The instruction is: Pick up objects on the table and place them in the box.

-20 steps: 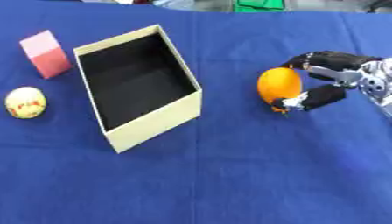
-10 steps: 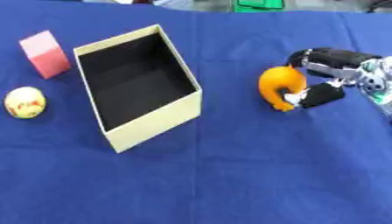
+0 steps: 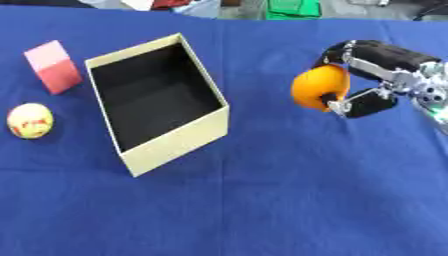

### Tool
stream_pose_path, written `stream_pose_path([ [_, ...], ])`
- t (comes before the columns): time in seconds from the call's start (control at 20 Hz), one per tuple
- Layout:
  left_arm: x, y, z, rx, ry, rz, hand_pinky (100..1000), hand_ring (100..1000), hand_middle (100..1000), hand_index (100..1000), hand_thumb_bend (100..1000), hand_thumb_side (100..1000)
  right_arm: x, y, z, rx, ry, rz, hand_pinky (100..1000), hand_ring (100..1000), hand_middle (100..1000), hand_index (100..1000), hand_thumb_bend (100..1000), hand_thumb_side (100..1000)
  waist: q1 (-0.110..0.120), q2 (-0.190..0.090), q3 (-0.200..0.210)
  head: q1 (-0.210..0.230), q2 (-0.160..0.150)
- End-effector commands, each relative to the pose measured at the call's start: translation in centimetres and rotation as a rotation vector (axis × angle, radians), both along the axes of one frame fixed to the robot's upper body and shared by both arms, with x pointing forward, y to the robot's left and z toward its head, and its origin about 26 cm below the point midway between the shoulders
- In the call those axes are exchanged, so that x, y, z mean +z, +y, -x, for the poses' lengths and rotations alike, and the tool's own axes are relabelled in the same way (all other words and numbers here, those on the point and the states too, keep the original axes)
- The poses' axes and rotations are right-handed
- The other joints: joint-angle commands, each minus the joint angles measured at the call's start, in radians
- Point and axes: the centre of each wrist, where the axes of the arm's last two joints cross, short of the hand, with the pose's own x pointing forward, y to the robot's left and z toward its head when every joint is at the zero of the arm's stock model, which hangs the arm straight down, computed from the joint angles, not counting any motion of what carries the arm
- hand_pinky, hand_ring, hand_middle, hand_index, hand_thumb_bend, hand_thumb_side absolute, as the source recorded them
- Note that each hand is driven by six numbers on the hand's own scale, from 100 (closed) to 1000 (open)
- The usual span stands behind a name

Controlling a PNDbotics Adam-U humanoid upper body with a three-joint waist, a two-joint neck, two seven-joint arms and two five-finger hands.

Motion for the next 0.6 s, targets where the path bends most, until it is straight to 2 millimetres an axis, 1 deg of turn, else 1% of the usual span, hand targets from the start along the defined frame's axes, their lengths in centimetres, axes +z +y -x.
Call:
stream_pose_path([
  [0.05,0.8,0.3,0.2,0.003,-0.022,-0.020,486,720,666,825,380,1000,2.6,0.0,1.2,0.019,-0.074,-0.023,854,936,687,770,100,100,0.001,-0.029,-0.002,0.002,-0.004],
  [0.3,0.8,0.3,0.3,0.001,-0.023,-0.023,487,720,667,825,382,1000,4.9,1.6,2.3,0.087,-0.125,-0.080,858,941,689,772,100,100,-0.003,-0.042,-0.001,0.001,0.008],
  [0.5,0.8,0.3,0.2,-0.004,-0.022,-0.026,488,721,667,825,380,1000,6.5,3.7,2.6,0.173,-0.138,-0.130,863,948,690,773,100,105,-0.006,-0.051,0.003,-0.004,0.023],
  [0.6,0.8,0.2,0.2,-0.008,-0.020,-0.027,488,721,667,825,380,1000,7.2,4.9,2.5,0.216,-0.134,-0.156,869,955,694,774,100,131,-0.006,-0.055,0.006,-0.010,0.030],
])
